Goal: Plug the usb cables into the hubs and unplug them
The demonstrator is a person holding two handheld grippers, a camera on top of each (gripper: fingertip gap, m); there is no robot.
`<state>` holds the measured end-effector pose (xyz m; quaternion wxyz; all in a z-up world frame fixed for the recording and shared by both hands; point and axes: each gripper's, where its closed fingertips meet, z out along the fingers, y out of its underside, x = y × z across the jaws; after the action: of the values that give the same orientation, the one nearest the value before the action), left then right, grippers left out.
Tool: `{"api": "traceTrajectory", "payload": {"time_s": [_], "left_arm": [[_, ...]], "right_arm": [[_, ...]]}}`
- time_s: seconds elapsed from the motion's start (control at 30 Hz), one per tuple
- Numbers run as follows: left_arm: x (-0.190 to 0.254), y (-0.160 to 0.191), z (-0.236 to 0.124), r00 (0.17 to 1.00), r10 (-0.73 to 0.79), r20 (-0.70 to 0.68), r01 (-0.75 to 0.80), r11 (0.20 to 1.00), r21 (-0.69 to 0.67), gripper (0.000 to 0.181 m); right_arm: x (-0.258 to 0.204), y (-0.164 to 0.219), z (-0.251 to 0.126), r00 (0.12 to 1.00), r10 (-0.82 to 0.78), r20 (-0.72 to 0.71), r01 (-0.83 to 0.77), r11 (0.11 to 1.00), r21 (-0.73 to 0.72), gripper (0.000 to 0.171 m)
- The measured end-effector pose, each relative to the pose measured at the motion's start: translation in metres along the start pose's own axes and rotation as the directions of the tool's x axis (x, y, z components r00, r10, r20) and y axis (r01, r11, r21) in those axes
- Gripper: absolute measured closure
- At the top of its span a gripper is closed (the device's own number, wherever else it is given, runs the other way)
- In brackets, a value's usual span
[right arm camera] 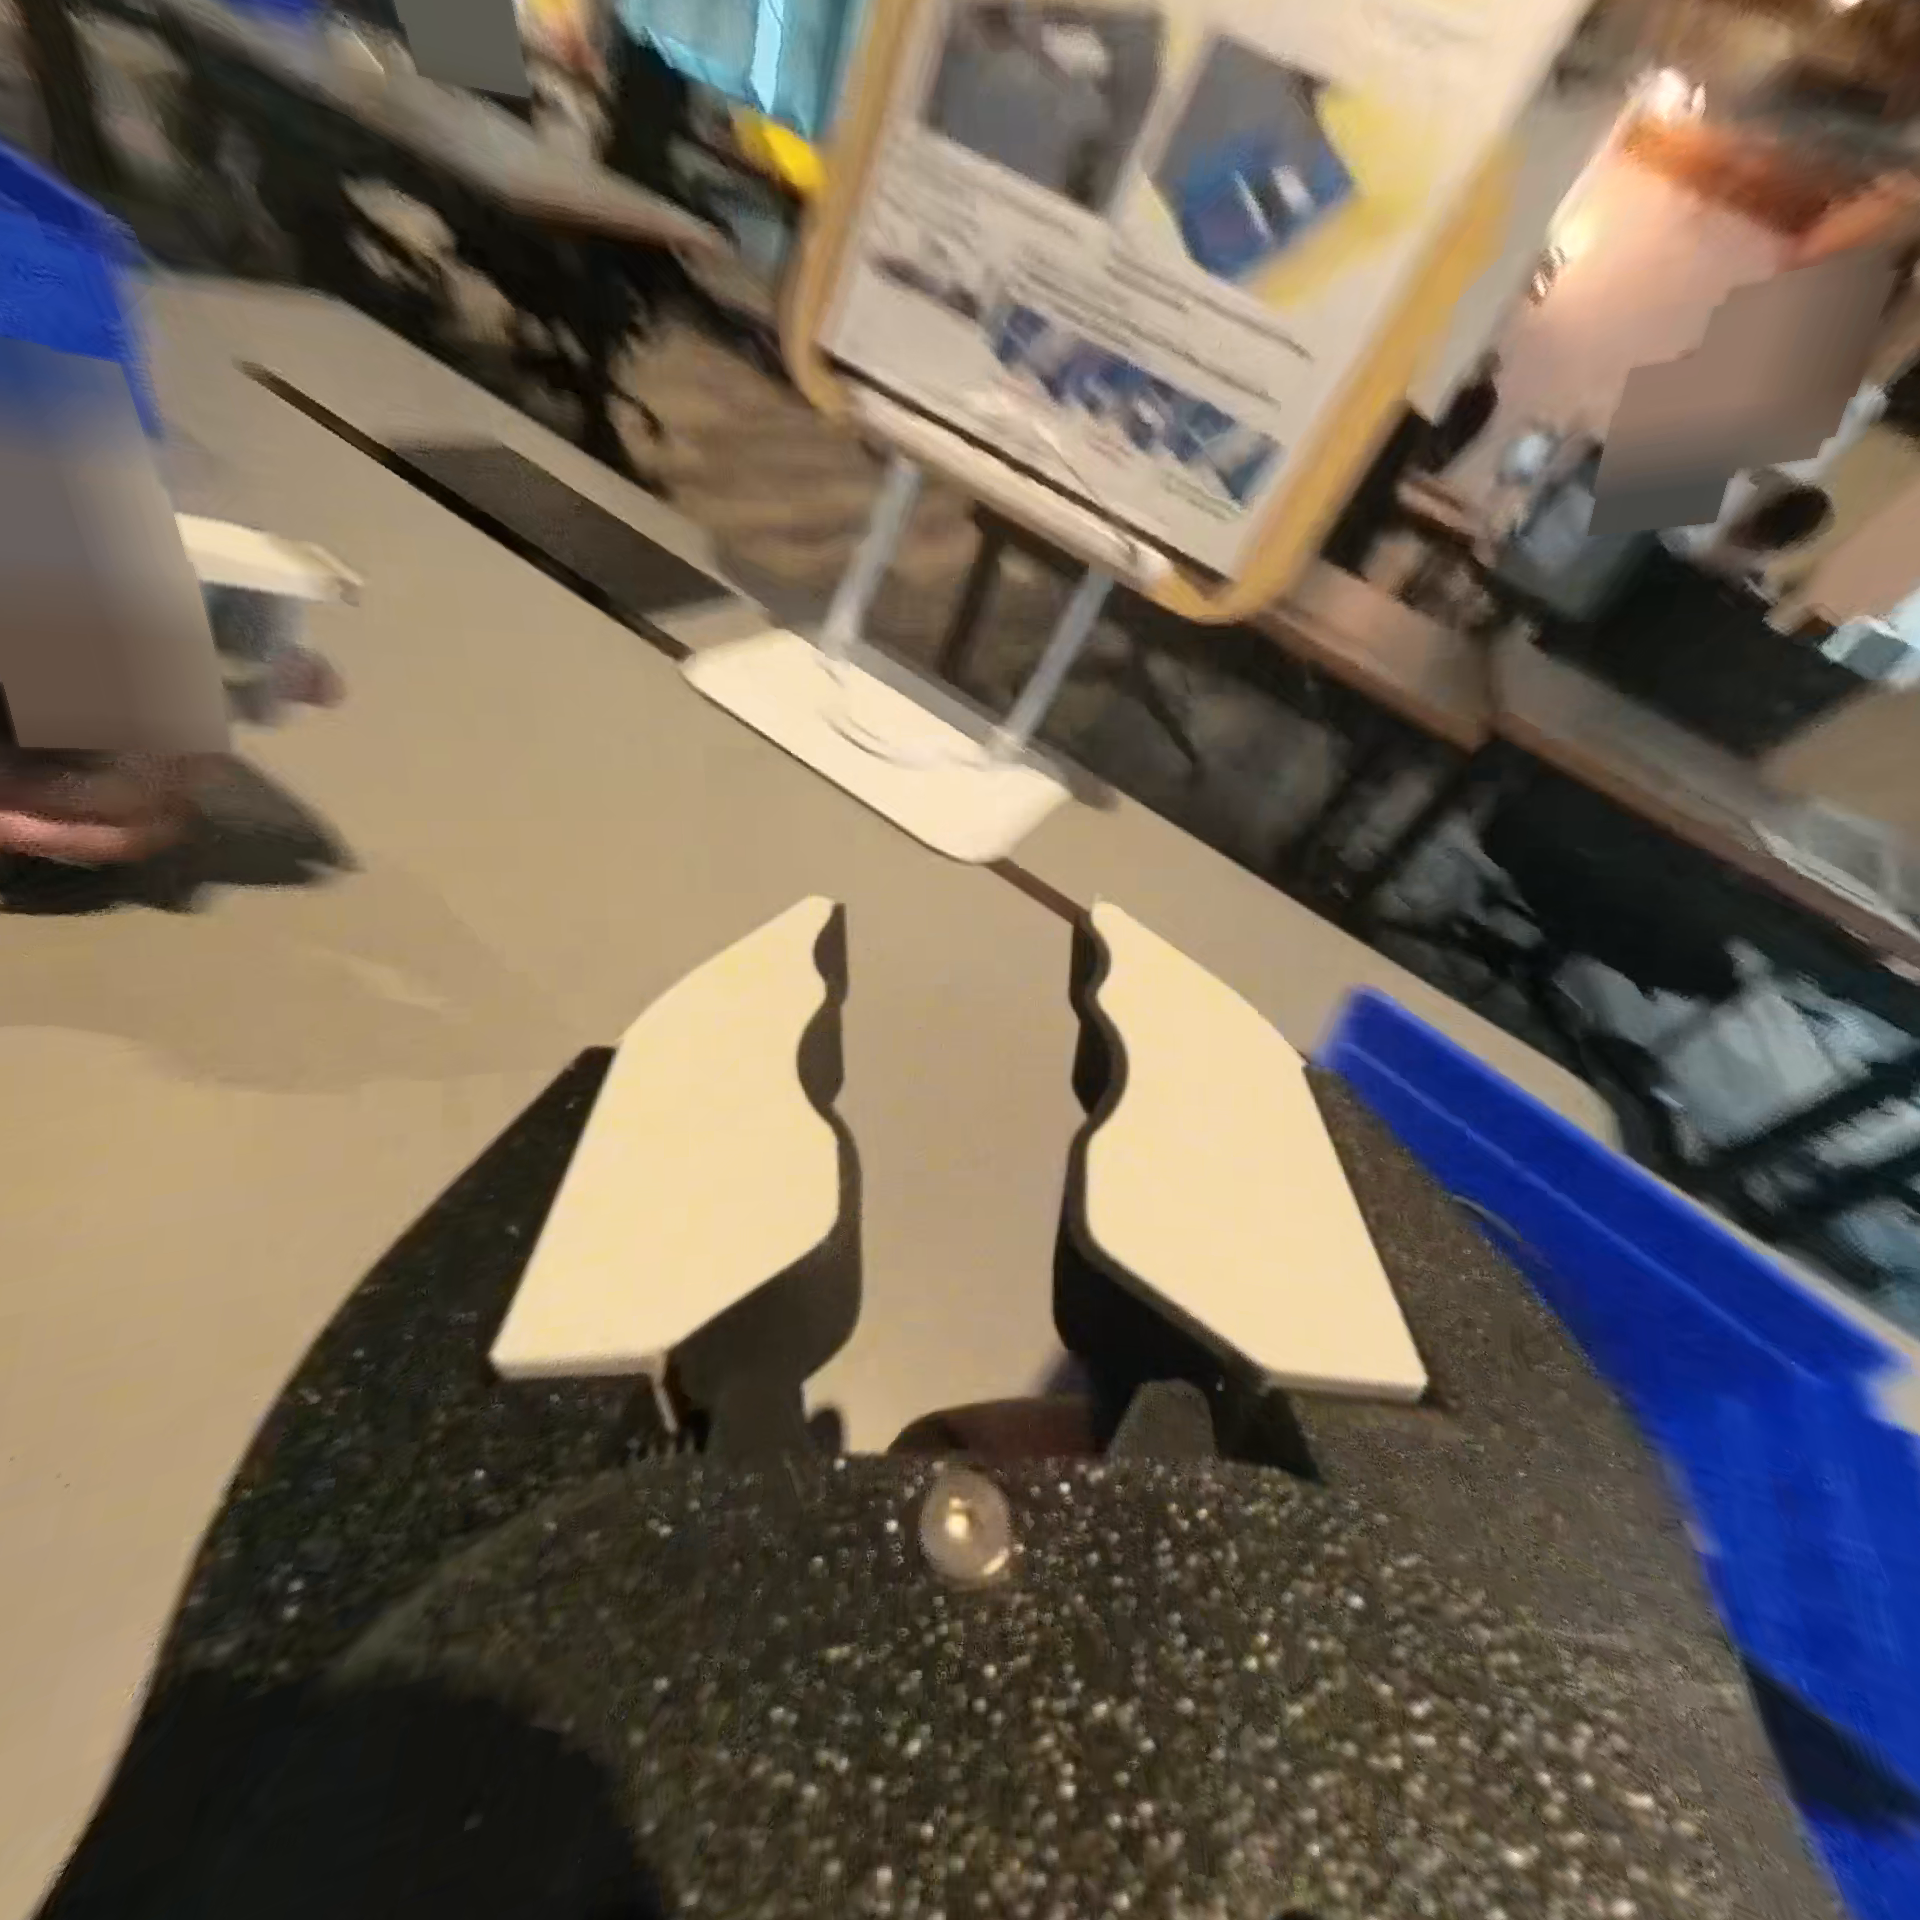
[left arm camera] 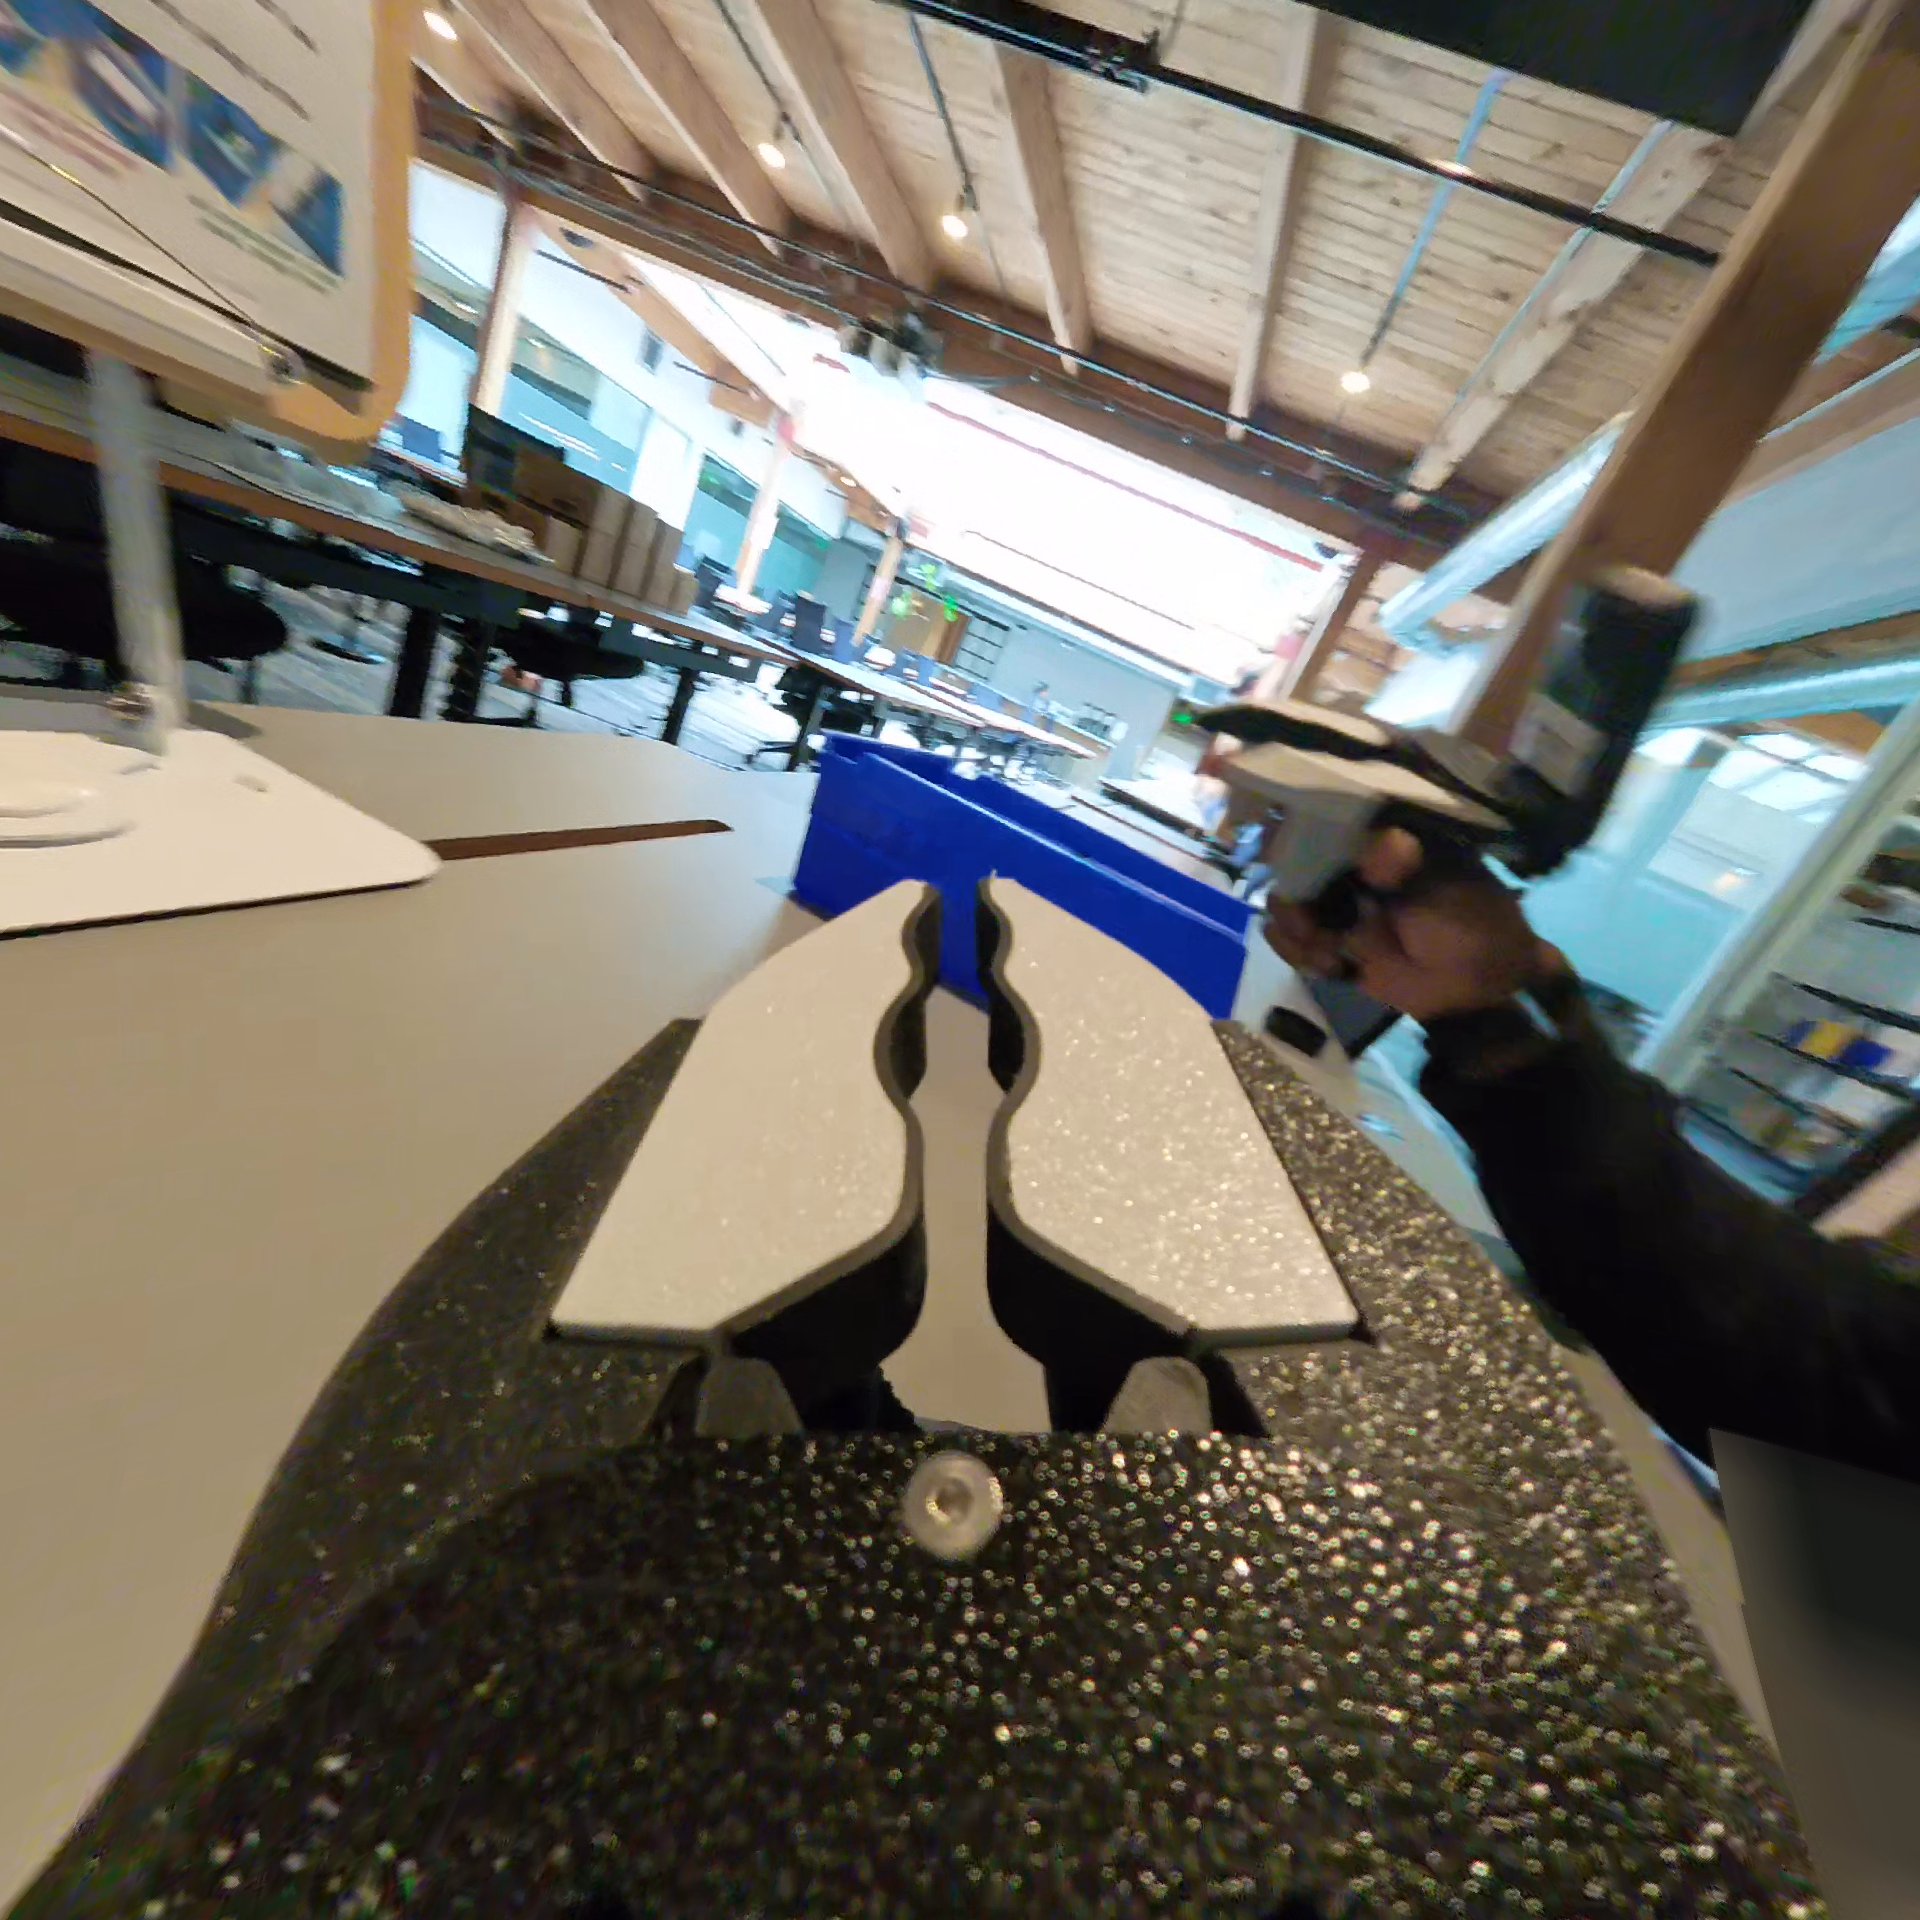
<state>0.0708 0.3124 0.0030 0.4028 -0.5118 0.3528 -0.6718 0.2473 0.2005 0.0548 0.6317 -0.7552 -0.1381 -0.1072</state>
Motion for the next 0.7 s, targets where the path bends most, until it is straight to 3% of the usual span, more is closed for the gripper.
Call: {"api": "traceTrajectory", "payload": {"time_s": [0.1,0.17,0.27,0.33,0.43,0.5,0.6,0.7], "left_arm": [[-0.013,-0.008,-0.019,0.987,0.07,0.143,-0.07,0.998,-0.008,0.171],[-0.02,-0.015,-0.038,0.961,0.125,0.245,-0.12,0.992,-0.037,0.166],[-0.028,-0.031,-0.08,0.86,0.28,0.427,-0.24,0.96,-0.145,0.164],[-0.032,-0.047,-0.119,0.711,0.438,0.55,-0.354,0.899,-0.258,0.164],[-0.018,-0.071,-0.181,0.36,0.696,0.621,-0.544,0.698,-0.466,0.163],[-0.005,-0.081,-0.225,0.137,0.736,0.663,-0.579,0.603,-0.549,0.165],[0.01,-0.098,-0.286,-0.043,0.613,0.789,-0.58,0.627,-0.519,0.159],[0.014,-0.122,-0.335,-0.195,0.495,0.846,-0.552,0.658,-0.513,0.142]], "right_arm": [[-0.076,-0.001,-0.009,0.99,0.073,0.122,-0.089,0.988,0.124,0.134],[-0.114,0.008,-0.015,0.977,0.099,0.188,-0.122,0.985,0.118,0.134],[-0.152,0.02,-0.023,0.974,-0.041,0.222,0.019,0.995,0.102,0.134],[-0.162,0.023,-0.028,0.97,-0.134,0.201,0.111,0.987,0.119,0.135],[-0.176,0.024,-0.031,0.965,-0.135,0.225,0.104,0.984,0.144,0.137],[-0.184,0.031,-0.029,0.964,-0.102,0.247,0.069,0.988,0.139,0.14],[-0.188,0.044,-0.026,0.959,-0.135,0.247,0.116,0.989,0.091,0.137],[-0.187,0.048,-0.028,0.962,-0.163,0.218,0.148,0.985,0.085,0.138]]}}
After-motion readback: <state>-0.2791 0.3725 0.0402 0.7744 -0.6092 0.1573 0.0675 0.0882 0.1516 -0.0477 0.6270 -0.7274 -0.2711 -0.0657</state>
